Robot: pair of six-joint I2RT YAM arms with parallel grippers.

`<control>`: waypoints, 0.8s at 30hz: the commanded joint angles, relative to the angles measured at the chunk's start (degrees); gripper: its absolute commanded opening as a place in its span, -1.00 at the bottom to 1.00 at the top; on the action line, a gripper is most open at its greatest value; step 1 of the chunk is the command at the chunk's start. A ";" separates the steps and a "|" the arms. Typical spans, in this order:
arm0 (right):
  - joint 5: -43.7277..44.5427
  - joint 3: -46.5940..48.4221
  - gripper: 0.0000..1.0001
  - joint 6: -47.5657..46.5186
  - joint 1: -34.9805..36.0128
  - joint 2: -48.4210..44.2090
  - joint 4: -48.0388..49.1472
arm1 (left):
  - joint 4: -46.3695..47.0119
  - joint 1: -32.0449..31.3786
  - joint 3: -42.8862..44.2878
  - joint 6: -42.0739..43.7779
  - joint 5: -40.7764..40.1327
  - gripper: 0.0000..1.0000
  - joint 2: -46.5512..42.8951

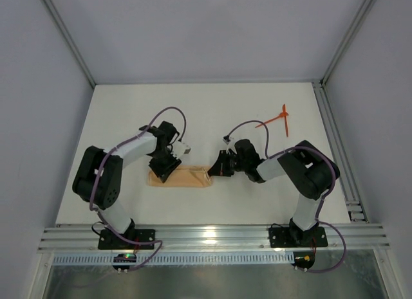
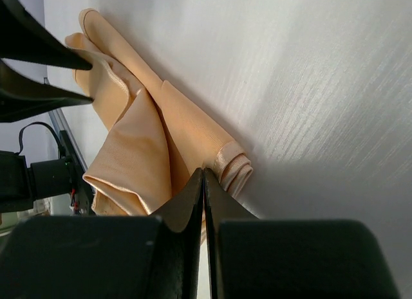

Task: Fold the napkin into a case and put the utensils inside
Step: Move the smaller rectangle-folded napkin to the center of the board.

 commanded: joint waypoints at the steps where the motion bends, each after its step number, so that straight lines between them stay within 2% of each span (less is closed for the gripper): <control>1: 4.55 -0.24 -0.88 -1.93 1.00 0.83 -4.22 | 7.63 0.76 1.50 -1.99 -7.75 -0.17 1.54; 8: 4.82 0.28 -0.89 0.00 3.11 1.70 -2.99 | 16.94 0.93 1.06 0.11 -17.68 -0.18 7.34; 11: 4.20 1.78 -0.89 1.85 5.22 3.55 -1.85 | 21.95 1.02 2.55 1.42 -19.45 -0.18 9.81; 16: 5.51 2.66 -0.89 6.68 6.54 5.93 3.76 | 25.48 1.02 7.74 2.66 -19.10 -0.15 13.49; 21: 7.45 2.22 -0.89 8.00 6.98 4.87 3.42 | 29.52 1.02 10.20 5.82 -17.88 -0.13 15.08; 24: 7.80 1.26 -0.88 7.92 7.07 3.47 3.16 | 28.04 1.02 12.57 5.22 -14.02 -0.12 15.17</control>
